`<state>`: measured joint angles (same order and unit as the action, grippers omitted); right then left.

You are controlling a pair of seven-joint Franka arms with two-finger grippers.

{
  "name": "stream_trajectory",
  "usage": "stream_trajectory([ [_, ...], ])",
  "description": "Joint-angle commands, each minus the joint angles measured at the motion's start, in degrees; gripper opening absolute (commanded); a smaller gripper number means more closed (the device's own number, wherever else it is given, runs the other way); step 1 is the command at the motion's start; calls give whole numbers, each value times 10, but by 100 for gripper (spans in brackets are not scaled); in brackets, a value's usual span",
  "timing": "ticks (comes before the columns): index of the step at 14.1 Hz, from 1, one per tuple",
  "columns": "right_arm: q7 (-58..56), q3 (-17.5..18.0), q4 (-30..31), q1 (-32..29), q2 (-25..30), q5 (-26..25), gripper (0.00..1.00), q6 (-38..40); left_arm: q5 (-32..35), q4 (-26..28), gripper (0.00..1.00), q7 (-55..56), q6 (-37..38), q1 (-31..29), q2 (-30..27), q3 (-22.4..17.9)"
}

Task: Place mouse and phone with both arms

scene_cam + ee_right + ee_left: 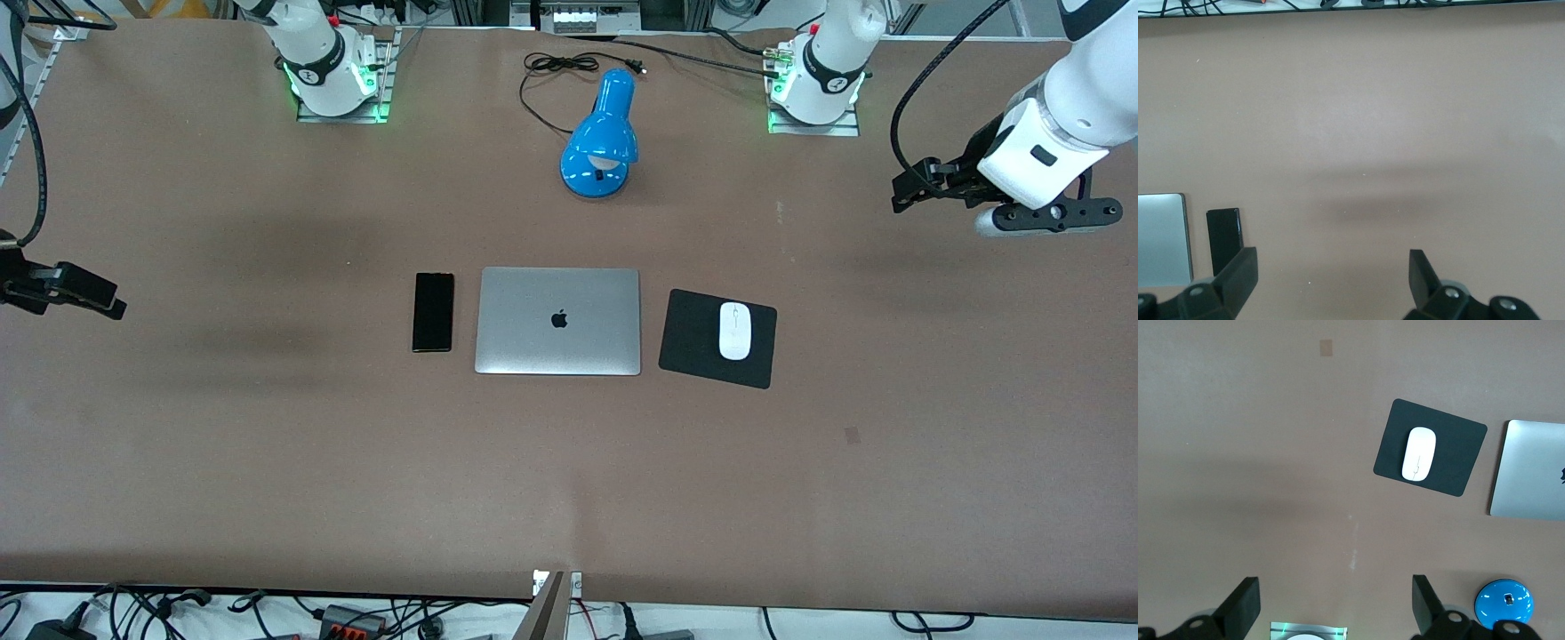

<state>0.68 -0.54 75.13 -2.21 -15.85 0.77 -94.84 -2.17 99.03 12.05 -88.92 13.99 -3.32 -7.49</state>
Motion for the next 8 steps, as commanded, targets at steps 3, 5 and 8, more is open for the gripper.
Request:
stream_trajectory([
  [3,-41,7,83,-7,61,-7,100,-37,2,-9,100,-2,12,1,2,-1],
  [5,-44,6,144,-7,95,-9,100,-72,2,-11,100,-1,13,4,2,-1],
  [8,-38,6,198,-7,129,-9,100,-81,1,-11,100,0,15,3,3,3],
])
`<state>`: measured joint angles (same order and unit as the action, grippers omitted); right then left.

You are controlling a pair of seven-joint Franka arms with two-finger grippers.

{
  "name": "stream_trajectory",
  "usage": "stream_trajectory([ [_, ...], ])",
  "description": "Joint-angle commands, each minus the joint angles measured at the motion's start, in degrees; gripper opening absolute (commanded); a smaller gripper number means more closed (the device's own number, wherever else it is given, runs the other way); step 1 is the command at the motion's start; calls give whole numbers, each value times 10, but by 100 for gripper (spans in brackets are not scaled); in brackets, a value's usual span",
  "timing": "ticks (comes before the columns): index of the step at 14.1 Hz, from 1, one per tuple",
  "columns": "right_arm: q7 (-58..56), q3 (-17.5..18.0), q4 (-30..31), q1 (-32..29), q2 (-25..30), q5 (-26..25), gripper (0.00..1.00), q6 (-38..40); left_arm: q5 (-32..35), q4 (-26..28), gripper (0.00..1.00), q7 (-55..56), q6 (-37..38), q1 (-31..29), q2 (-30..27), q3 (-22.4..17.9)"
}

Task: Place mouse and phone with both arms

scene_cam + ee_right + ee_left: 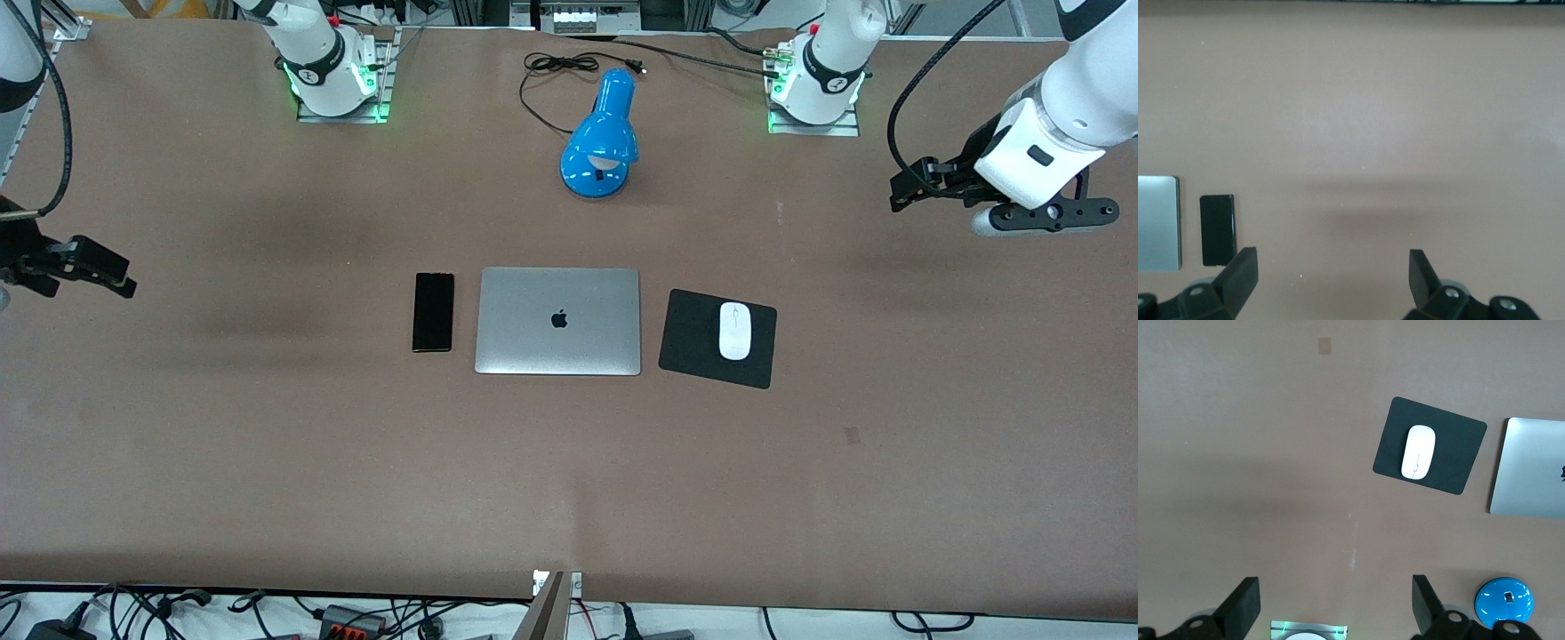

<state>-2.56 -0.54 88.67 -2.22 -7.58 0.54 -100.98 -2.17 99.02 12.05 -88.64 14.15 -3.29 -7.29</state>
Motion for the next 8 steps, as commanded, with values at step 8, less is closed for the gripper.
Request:
stream_trajectory([
  [8,-6,7,75,-11,62,-2,100,11,1,-12,100,6,9,5,5,12],
])
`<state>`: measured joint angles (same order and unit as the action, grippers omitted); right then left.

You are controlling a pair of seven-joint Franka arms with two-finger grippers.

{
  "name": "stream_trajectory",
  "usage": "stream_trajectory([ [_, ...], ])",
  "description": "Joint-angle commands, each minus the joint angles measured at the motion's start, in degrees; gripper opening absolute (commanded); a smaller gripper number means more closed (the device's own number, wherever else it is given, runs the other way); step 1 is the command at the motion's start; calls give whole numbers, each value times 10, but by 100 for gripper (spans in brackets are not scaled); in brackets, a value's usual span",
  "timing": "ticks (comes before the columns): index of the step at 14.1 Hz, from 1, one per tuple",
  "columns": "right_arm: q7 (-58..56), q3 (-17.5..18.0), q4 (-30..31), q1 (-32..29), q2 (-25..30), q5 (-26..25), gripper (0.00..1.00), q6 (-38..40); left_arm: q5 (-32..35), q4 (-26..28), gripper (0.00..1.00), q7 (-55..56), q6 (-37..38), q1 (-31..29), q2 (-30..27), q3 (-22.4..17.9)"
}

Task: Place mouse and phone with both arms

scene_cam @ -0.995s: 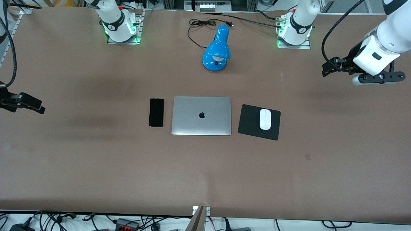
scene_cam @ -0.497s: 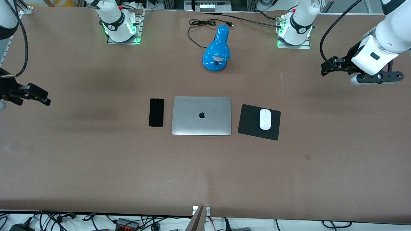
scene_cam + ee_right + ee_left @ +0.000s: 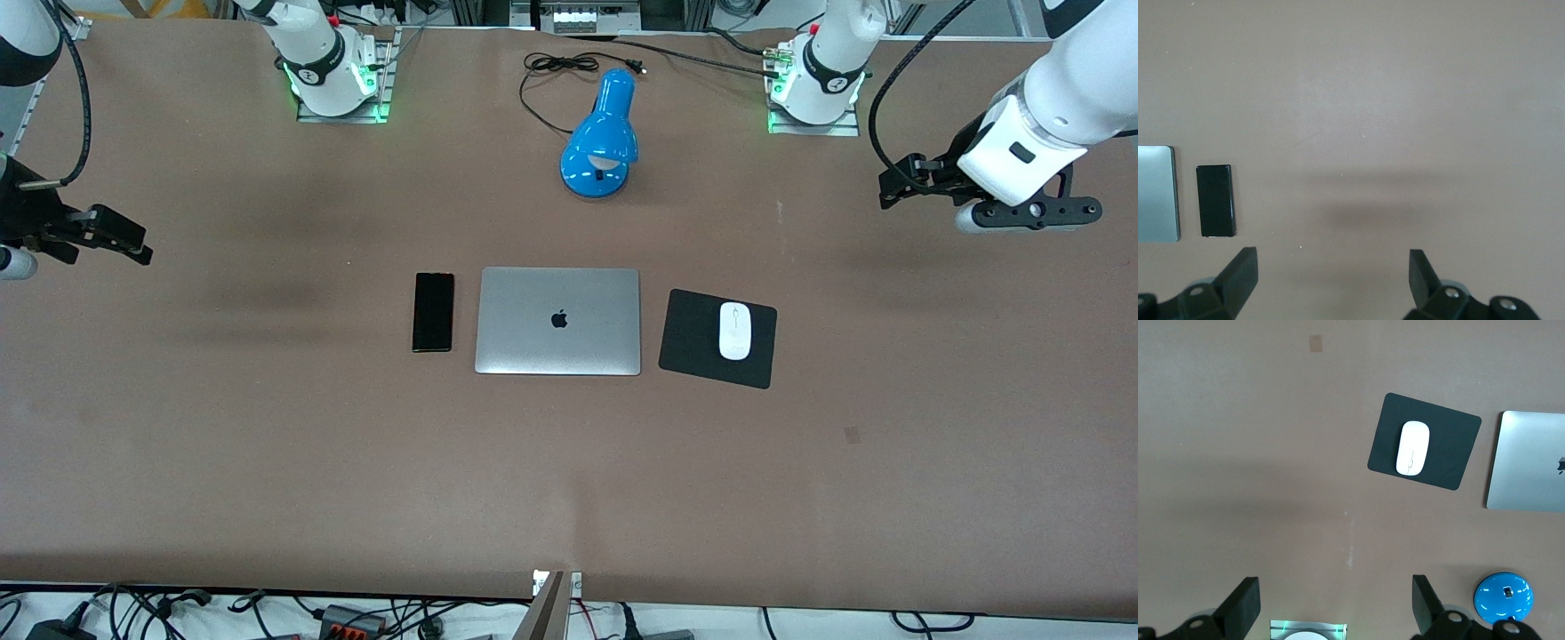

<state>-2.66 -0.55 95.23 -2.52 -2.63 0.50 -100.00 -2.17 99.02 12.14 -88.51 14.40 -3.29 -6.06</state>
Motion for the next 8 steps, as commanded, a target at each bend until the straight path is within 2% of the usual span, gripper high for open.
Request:
stream_trajectory([
  [1,-5,7,9,-6,12,-1,100,2,2,-12,100,5,7,3,5,0],
  [8,-2,11,0,-4,16,1,100,7,1,-11,100,-1,8,-2,5,0],
])
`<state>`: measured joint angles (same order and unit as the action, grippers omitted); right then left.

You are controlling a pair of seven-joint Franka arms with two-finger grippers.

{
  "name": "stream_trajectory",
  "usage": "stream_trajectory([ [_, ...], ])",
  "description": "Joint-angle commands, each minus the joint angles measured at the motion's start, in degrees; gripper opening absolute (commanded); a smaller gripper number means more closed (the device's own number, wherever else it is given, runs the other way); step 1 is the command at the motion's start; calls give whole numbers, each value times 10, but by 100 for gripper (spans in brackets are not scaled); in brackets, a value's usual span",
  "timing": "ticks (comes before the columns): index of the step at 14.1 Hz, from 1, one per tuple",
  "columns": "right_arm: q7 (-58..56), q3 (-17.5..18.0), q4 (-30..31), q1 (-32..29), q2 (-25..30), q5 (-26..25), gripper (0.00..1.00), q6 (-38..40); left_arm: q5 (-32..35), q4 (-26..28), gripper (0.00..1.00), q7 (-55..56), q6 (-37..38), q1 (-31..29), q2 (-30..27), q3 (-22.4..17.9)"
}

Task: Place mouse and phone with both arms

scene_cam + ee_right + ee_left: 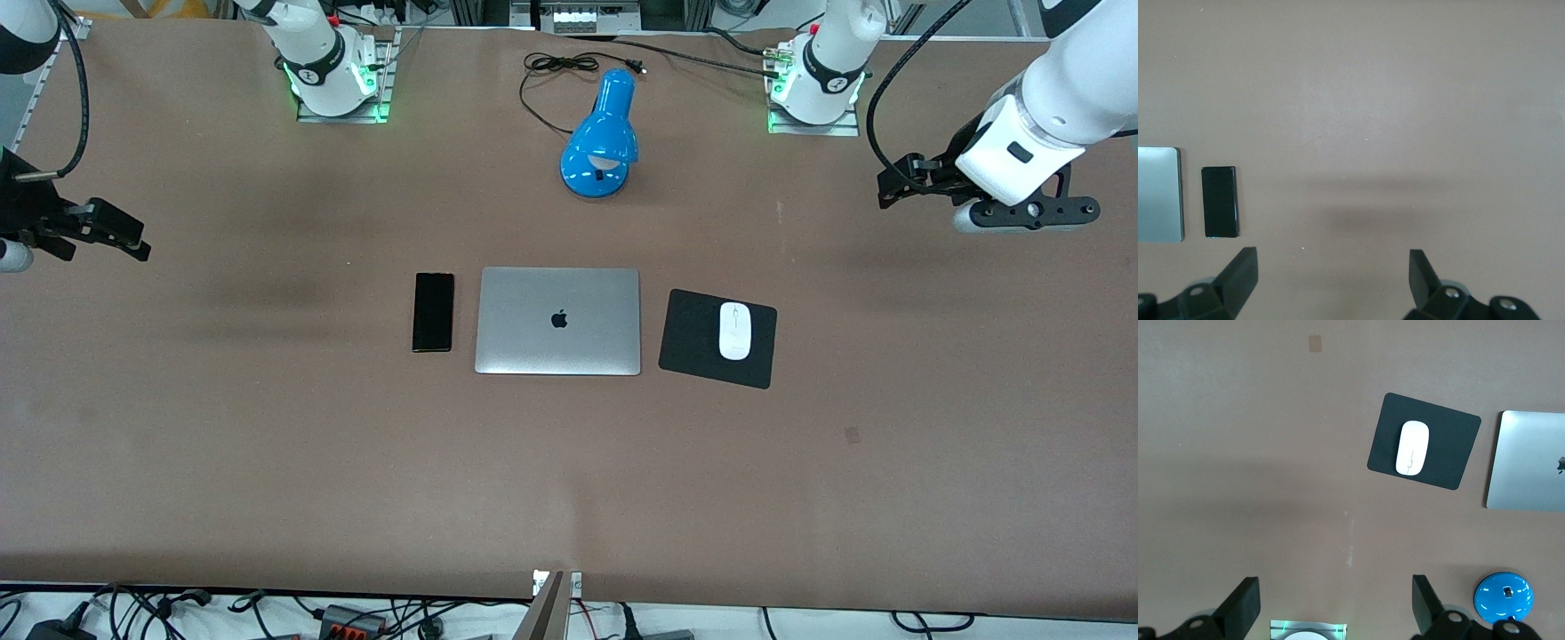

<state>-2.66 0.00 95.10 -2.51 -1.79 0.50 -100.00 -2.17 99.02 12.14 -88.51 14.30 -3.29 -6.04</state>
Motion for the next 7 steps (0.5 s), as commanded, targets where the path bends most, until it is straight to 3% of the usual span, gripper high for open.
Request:
stream_trajectory([
  [1,-2,5,1,-4,7,1,100,6,2,-10,100,-1,8,-1,5,0],
  [7,-2,-14,3,23,3,1,100,7,1,-13,100,-1,5,0,7,0],
])
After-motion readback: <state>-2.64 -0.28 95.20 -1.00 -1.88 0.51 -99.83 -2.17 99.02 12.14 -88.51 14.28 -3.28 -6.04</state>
